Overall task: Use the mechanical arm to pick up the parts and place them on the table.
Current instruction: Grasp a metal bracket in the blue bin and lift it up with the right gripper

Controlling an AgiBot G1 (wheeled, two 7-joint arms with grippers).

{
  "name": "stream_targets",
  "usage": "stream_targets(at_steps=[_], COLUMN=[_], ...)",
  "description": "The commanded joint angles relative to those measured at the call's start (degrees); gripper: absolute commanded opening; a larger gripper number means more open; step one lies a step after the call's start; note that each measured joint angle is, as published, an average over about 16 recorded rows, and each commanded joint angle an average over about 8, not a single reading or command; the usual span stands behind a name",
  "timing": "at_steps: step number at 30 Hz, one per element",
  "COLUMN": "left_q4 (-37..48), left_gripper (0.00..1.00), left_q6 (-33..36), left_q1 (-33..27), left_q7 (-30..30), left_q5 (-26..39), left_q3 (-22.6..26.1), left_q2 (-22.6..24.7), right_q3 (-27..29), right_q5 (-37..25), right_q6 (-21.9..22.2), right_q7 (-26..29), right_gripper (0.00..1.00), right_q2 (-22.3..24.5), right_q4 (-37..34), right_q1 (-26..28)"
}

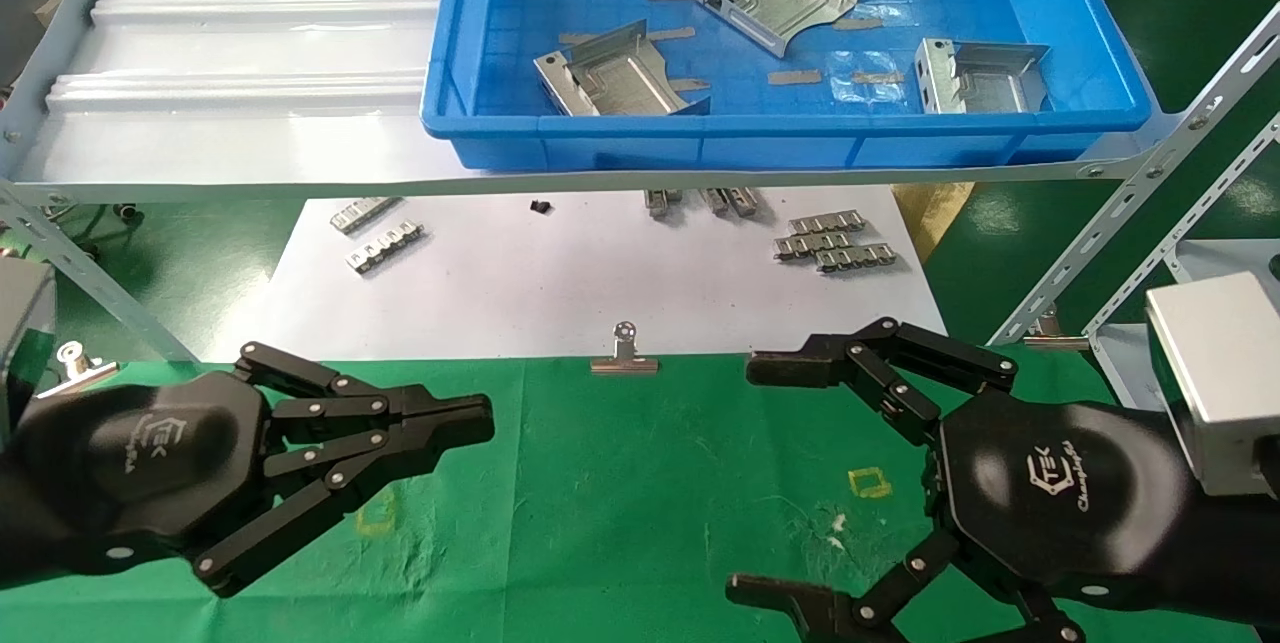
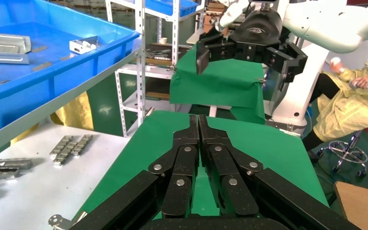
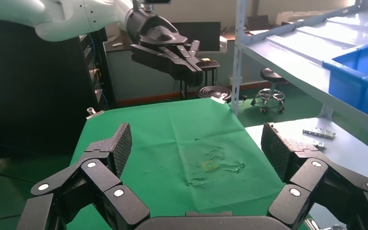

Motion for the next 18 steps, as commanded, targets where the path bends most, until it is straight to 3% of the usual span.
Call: stream_targets(at_steps=[1, 9, 18], left_q4=[0.0, 0.0, 0.0], left_gripper=[0.0, 0.0, 0.0], left_q6=[0.0, 0.0, 0.0], left_q1=[0.0, 0.0, 0.0], left_q7=[0.0, 0.0, 0.0], left_q5=[0.0, 0.0, 0.0], left_q3=[0.0, 0.0, 0.0], left_q2=[0.0, 0.0, 0.0], right_q3=[0.42, -1.59, -9.99], right_q5=[0.06, -7.14, -22.72], right_q6=[0.45, 7.13, 17.73], right_q7=[-0.34, -2.23, -4.92], right_gripper=[1.0, 1.0, 1.0], right_q2=[0.09, -7.14, -23.48], right_q4=[-0.29, -10.74, -33.86], right_q1=[0.38, 13.06, 32.23])
